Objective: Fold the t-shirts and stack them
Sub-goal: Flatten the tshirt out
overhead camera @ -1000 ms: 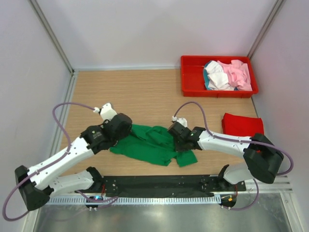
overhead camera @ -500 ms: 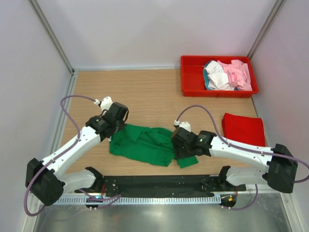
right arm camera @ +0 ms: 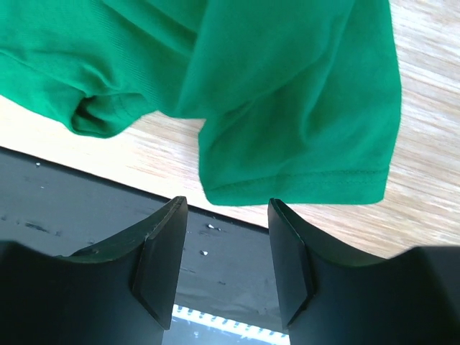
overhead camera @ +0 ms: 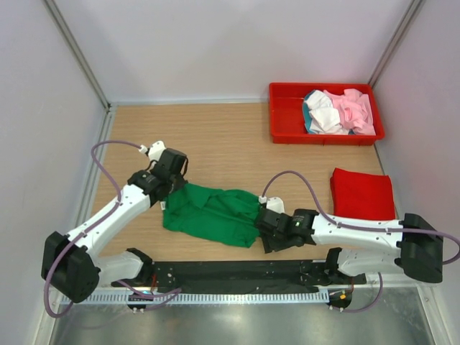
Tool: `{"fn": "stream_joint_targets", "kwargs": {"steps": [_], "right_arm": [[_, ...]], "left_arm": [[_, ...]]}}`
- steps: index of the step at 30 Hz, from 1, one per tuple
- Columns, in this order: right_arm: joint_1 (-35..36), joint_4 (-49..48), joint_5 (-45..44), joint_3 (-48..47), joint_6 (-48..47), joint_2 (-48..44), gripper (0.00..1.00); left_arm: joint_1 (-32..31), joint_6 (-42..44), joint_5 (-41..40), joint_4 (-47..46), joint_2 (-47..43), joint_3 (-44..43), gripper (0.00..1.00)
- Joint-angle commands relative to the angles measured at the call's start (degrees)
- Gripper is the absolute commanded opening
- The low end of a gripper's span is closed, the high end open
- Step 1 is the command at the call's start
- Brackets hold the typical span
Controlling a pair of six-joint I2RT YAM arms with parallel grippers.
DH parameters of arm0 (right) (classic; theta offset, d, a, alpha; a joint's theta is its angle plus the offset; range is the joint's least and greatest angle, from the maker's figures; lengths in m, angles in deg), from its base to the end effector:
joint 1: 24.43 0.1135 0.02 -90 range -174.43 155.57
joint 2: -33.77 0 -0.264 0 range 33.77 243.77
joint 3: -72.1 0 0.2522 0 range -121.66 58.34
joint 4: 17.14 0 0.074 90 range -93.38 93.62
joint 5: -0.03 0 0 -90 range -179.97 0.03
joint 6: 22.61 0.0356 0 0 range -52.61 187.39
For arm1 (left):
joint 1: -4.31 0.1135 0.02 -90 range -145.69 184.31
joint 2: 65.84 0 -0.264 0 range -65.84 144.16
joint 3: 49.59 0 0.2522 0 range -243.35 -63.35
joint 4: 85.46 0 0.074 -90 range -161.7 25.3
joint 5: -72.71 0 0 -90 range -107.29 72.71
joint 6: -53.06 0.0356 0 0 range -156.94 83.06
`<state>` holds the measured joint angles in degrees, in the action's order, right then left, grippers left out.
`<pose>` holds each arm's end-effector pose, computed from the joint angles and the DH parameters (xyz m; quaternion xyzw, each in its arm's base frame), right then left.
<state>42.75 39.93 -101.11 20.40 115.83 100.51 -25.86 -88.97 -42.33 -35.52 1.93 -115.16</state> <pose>0.0811 0.1750 0.1869 -0.1452 0.9725 0.0799 0.1636 0.2128 -0.1063 0.2643 -0.2441 0.8933 -0.0537 0.3735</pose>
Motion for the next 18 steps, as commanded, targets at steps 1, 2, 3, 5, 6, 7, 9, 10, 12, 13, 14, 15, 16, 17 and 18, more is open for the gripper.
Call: {"fn": "stream_joint_targets", "kwargs": {"steps": [1, 2, 3, 5, 6, 7, 9, 10, 12, 13, 14, 15, 16, 17, 18], "right_arm": [[0.67, -3.23, -2.13, -0.48, 1.3, 0.23, 0.54], [0.67, -3.58, -2.57, -0.48, 1.39, 0.93, 0.54], [0.67, -3.58, -2.84, -0.39, 1.21, 1.2, 0.54], [0.76, -4.11, -3.28, -0.04, 1.04, 2.07, 0.53], [0.76, -4.37, -3.28, 0.14, 1.21, 2.51, 0.52], [0.76, -4.72, -3.19, 0.84, 1.3, 2.87, 0.5], [0.76, -5.43, -3.19, 1.28, 1.56, 4.1, 0.45], [0.76, -5.6, -3.1, 1.46, 1.74, 4.53, 0.42], [0.76, -5.17, -3.71, 1.11, 1.74, 5.33, 0.25], [0.76, -3.51, -4.24, 0.15, 1.65, 5.59, 0.18], [0.76, -2.36, -4.68, -0.56, 1.65, 5.51, 0.03], [0.76, -1.05, -5.9, -1.35, 1.74, 4.98, 0.01], [0.76, 0.36, -6.26, -3.27, 1.65, 4.54, 0.01], [0.76, 3.5, -6.7, -4.42, 1.39, 4.02, 0.01], [0.68, 5.19, -7.66, -5.74, 1.3, 3.23, 0.01]], "left_arm": [[0.55, 0.61, 0.25, -2.08, -0.44, 0.92, 0.0], [0.55, 0.61, 0.25, -2.08, -0.7, 1.1, 0.0], [0.64, 0.61, 0.25, -2.0, -0.79, 1.19, 0.0], [0.91, 0.61, 0.25, -1.91, -1.06, 1.45, 0.0], [1.08, 0.7, 0.34, -1.91, -1.15, 1.54, 0.0], [1.17, 0.7, 0.51, -1.65, -1.15, 1.28, 0.0], [1.43, 0.79, 0.78, -1.29, -1.58, 1.19, 0.0], [1.52, 0.88, 0.78, -1.29, -1.85, 1.19, 0.0], [1.7, 0.97, 0.78, -1.12, -2.64, 1.19, 0.0], [2.04, 1.05, 0.87, -0.77, -2.81, 1.1, 0.0], [2.22, 1.23, 0.87, -0.5, -3.08, 0.75, 0.0], [2.4, 1.4, 0.87, 0.11, -3.43, 0.4, 0.0], [2.75, 1.84, 0.87, 0.55, -3.61, 0.13, 0.0], [2.93, 2.11, 0.87, 0.99, -3.78, -0.3, 0.0], [3.19, 2.54, 0.87, 1.95, -3.87, -1.61, 0.0]]}}
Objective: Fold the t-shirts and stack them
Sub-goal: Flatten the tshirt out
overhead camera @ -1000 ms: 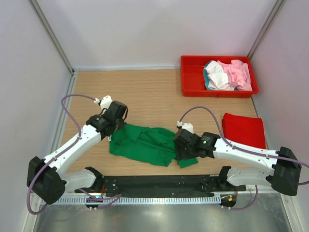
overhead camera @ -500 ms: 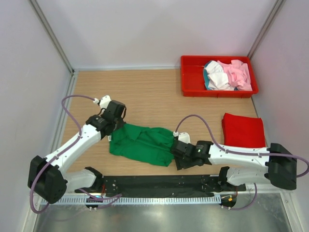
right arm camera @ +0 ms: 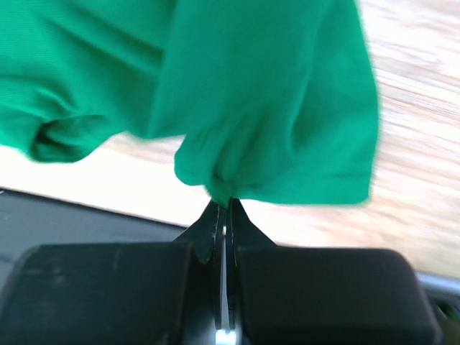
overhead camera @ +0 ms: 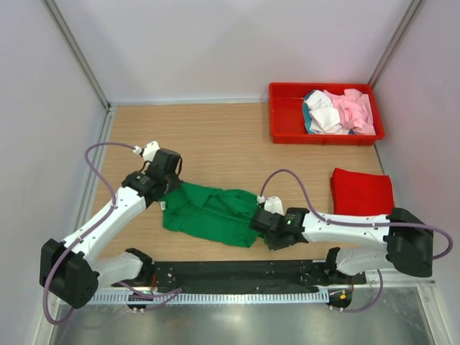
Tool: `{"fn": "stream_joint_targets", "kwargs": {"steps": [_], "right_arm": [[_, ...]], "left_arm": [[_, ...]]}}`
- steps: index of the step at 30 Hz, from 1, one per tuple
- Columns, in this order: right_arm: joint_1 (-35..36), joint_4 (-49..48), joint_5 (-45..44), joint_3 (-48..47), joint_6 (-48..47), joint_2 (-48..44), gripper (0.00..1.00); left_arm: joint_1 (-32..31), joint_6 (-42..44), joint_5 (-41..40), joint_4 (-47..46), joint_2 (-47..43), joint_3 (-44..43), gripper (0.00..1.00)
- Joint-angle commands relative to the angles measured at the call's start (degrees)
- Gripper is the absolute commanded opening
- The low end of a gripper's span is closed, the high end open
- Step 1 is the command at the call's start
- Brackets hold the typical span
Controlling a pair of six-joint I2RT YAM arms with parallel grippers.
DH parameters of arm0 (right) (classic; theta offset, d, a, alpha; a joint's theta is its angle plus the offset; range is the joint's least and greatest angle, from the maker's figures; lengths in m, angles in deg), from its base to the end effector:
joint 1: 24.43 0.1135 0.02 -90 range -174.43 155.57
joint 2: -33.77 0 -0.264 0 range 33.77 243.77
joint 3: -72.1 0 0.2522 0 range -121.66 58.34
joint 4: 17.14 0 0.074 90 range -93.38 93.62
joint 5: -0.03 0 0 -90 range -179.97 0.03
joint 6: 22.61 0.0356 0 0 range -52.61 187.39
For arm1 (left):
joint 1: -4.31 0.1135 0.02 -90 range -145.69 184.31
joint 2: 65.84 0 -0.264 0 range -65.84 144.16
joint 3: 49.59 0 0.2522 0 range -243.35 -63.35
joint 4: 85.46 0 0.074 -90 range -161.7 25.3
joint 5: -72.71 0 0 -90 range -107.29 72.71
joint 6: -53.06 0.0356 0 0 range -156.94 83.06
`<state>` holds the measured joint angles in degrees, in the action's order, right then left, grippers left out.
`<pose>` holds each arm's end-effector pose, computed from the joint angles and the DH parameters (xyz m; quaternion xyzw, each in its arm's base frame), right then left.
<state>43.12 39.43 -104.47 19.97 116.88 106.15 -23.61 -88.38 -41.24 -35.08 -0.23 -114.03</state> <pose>0.0852 0.1828 0.1722 -0.1404 0.9755 0.0316 0.1664 0.2094 -0.0946 0.2654 -0.2551 0.8904 -0.0549 0.3730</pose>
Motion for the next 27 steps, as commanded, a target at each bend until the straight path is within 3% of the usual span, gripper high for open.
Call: {"fn": "stream_joint_targets", "kwargs": {"steps": [1, 6, 9, 12, 17, 22, 27], "right_arm": [[0.39, 7.36, -4.83, -8.62, -0.01, -3.9, 0.01], [0.3, 16.69, -11.76, -21.73, -3.26, -8.39, 0.01], [-0.57, 21.87, -22.12, -30.52, -5.01, -6.65, 0.01], [-6.36, 24.43, -31.71, -37.46, -9.03, -3.48, 0.01], [-25.24, 9.59, -23.41, -48.27, -23.72, -3.04, 0.01], [-26.06, 11.15, -23.91, -67.05, -31.47, 2.41, 0.01], [-26.06, 10.81, -26.0, -68.16, -34.55, -1.97, 0.01]], "left_arm": [[1.55, 2.31, -0.14, 2.05, -2.06, -3.63, 0.0], [4.97, 6.87, -0.14, 5.91, -4.25, -12.92, 0.0], [7.78, 10.47, 0.74, 8.02, -5.13, -18.74, 0.0], [8.76, 13.63, 0.13, 10.56, -4.96, -27.88, 0.0], [9.03, 19.53, 1.0, 14.08, -1.72, -47.44, 0.0], [9.03, 24.36, 1.97, 22.69, 2.86, -66.11, 0.0], [9.03, 29.99, 0.76, 32.79, 3.21, -81.99, 0.0]]}}
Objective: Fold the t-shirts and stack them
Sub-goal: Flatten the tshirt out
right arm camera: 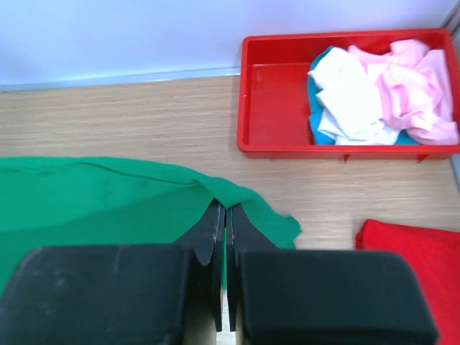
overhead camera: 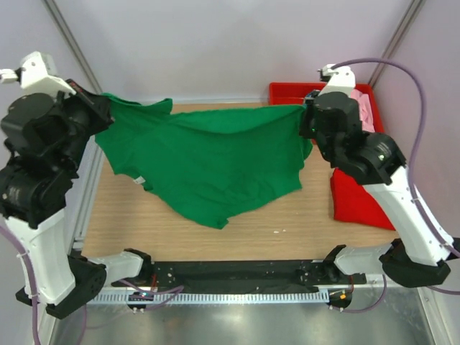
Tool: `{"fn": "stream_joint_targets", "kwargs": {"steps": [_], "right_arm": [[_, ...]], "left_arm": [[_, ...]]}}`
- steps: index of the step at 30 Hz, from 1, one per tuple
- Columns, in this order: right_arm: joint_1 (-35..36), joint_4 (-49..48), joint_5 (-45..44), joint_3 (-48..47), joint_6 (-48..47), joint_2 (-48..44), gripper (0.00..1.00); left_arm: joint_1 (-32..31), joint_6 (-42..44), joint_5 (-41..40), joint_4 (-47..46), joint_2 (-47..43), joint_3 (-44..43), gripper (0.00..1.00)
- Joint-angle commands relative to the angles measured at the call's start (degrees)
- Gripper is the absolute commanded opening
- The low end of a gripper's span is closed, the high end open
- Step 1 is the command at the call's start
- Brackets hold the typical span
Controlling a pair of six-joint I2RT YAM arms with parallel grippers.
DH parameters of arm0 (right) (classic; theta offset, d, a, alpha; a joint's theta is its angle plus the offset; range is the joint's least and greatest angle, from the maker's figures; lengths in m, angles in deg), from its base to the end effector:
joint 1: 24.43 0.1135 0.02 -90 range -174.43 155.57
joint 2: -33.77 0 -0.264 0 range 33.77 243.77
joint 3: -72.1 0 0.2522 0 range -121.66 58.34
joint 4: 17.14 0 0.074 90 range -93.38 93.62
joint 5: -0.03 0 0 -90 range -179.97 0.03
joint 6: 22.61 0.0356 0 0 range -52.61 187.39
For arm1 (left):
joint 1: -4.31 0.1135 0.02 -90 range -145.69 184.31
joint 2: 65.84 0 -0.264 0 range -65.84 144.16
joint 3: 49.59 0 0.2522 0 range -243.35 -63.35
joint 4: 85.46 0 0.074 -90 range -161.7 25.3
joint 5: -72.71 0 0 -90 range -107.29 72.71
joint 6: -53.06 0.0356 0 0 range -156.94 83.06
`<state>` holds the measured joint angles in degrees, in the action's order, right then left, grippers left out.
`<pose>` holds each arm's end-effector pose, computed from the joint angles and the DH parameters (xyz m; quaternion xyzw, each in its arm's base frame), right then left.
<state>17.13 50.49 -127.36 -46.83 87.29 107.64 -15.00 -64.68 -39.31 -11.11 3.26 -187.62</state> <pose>0.1784 0.1293 0.5064 0.0267 0.8073 0.0395 0.5882 0.1205 -0.0281 0.5854 -0.1815 0.7147 -0.1341 0.6620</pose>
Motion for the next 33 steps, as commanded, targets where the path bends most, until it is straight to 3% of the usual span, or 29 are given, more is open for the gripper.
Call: {"fn": "stream_joint_targets", "kwargs": {"steps": [1, 4, 8, 15, 20, 23, 27, 29, 33], "right_arm": [[-0.08, 0.97, -3.48, -1.01, -4.79, -5.64, 0.01], [-0.08, 3.86, -1.48, -3.19, -3.73, -8.38, 0.01], [-0.08, 3.7, -2.93, -3.65, -5.66, -12.24, 0.01], [-0.08, 8.71, -0.75, -6.89, -4.7, -13.13, 0.01], [-0.16, 10.38, -3.13, -5.94, -3.91, -14.89, 0.01], [-0.08, 10.56, -6.64, -2.86, -3.29, -13.23, 0.01], [-0.08, 3.72, -8.67, 8.54, -3.46, -10.5, 0.01], [-1.13, -2.78, -8.59, 15.76, -3.73, -7.88, 0.01], [-8.06, -11.73, -3.48, 24.09, -3.03, -0.4, 0.01]], "left_arm": [[0.41, 6.91, -1.62, 10.58, -0.46, -10.19, 0.0], [0.33, 6.83, -0.75, 14.46, -2.47, -14.41, 0.0], [0.33, 5.07, -0.91, 12.18, -9.67, -15.03, 0.0], [0.24, 4.37, -4.35, 10.42, -12.23, -20.31, 0.0], [0.24, 5.51, -5.31, 6.73, -10.05, -20.22, 0.0], [0.06, 7.53, -6.45, 7.51, -2.94, -19.7, 0.0], [0.15, 10.43, -9.69, 4.8, 6.64, -11.98, 0.0], [0.5, 10.78, -9.71, -0.02, 10.34, -4.17, 0.0], [2.87, 9.39, -6.46, -8.9, 15.26, 7.53, 0.0]]}}
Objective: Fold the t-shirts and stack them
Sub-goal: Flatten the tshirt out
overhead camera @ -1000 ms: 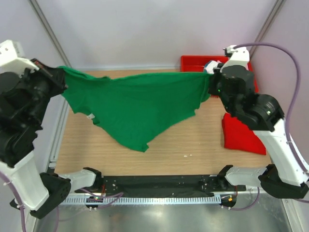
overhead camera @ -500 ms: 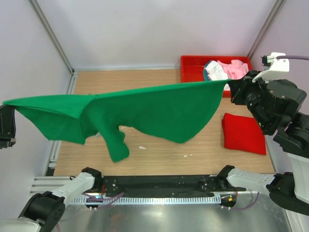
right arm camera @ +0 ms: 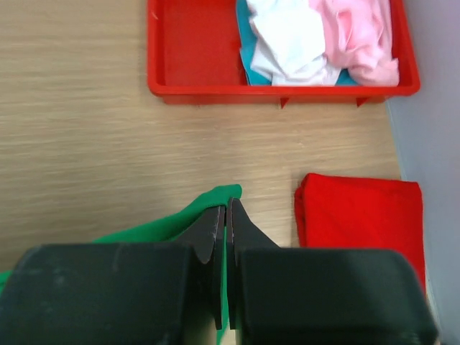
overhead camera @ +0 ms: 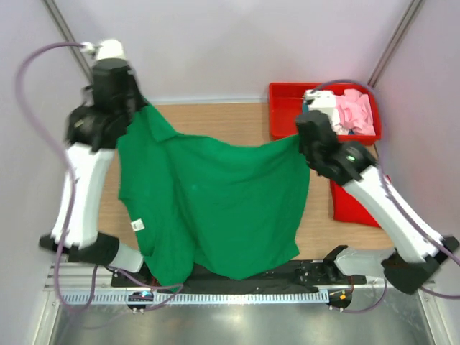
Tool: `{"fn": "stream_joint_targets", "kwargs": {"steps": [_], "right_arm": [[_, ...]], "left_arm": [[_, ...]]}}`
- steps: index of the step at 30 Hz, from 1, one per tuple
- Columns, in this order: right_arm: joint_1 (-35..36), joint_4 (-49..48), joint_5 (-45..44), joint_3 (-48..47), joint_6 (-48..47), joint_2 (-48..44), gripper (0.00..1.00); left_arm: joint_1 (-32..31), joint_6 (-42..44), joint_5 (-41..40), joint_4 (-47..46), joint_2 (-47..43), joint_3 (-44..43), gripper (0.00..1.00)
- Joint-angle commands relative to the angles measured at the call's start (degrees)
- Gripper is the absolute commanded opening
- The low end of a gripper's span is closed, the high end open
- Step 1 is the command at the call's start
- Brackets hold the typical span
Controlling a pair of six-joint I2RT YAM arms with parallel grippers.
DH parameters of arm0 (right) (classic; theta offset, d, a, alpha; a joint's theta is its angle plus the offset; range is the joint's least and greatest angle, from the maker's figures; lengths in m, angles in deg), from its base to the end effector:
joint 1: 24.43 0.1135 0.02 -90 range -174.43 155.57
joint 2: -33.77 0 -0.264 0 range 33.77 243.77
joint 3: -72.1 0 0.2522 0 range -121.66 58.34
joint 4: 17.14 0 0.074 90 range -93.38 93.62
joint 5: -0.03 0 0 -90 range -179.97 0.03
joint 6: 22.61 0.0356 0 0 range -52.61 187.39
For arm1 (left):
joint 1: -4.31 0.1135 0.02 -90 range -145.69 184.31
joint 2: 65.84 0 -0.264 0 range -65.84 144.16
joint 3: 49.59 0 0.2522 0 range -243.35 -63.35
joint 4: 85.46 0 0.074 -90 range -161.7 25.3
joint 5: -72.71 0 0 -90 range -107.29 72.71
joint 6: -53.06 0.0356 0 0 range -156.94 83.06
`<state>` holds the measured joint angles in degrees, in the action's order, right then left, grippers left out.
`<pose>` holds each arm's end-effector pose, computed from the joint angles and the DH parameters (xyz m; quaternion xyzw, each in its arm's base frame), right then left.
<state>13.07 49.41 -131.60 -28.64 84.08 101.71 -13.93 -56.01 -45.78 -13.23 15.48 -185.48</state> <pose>0.1862 0.1130 0.4389 0.0159 0.8411 -0.0783 0.5350 0.2206 -0.0548 0.5480 -0.1509 0.7814 0.0052 0.6055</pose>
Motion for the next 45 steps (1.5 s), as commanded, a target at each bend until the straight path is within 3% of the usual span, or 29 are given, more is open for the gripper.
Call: {"fn": "stream_joint_targets", "kwargs": {"steps": [1, 7, 10, 16, 21, 25, 29, 35, 39, 45], "right_arm": [[-4.88, -13.13, -0.03, 8.12, 0.1, 6.49, 0.01], [-16.48, -27.82, 6.82, 15.26, -1.21, 16.85, 0.01], [-19.12, -33.8, 8.49, 13.51, -2.88, 24.15, 0.01], [-21.85, -37.5, 10.95, 2.36, -4.64, 39.6, 0.01], [-23.61, -37.5, 11.91, -5.29, -5.61, 46.57, 0.01], [-23.96, -38.47, 13.93, -6.01, -7.72, 47.63, 0.01], [-23.96, -36.63, 15.08, -5.57, -7.64, 46.5, 0.01], [-23.96, -34.61, 15.08, 0.75, -6.5, 37.02, 0.01], [-23.96, -31.8, 16.92, 3.57, -6.58, 25.07, 0.01], [-23.87, -25.91, 20.35, 2.25, -9.29, 2.75, 0.01]], "left_arm": [[2.59, 0.27, 0.62, -8.89, 4.54, 6.8, 0.0], [8.04, -2.11, 8.09, -20.66, 16.22, 14.02, 0.0], [8.4, -1.24, 8.98, -22.35, 24.3, 9.38, 0.0], [8.4, 1.4, 9.15, -21.82, 40.47, -9.08, 0.0], [8.75, 4.04, 10.11, -23.94, 46.56, -14.1, 0.0], [9.19, 3.16, 11.69, -23.94, 47.0, -11.49, 0.0], [9.71, 1.76, 12.4, -23.59, 42.1, -3.68, 0.0], [10.86, -0.44, 14.68, -24.73, 29.71, 9.08, 0.0], [10.94, -0.18, 16.36, -23.77, 16.35, 13.49, 0.0], [10.59, -0.7, 20.83, -16.83, -4.56, 10.77, 0.0]]}}
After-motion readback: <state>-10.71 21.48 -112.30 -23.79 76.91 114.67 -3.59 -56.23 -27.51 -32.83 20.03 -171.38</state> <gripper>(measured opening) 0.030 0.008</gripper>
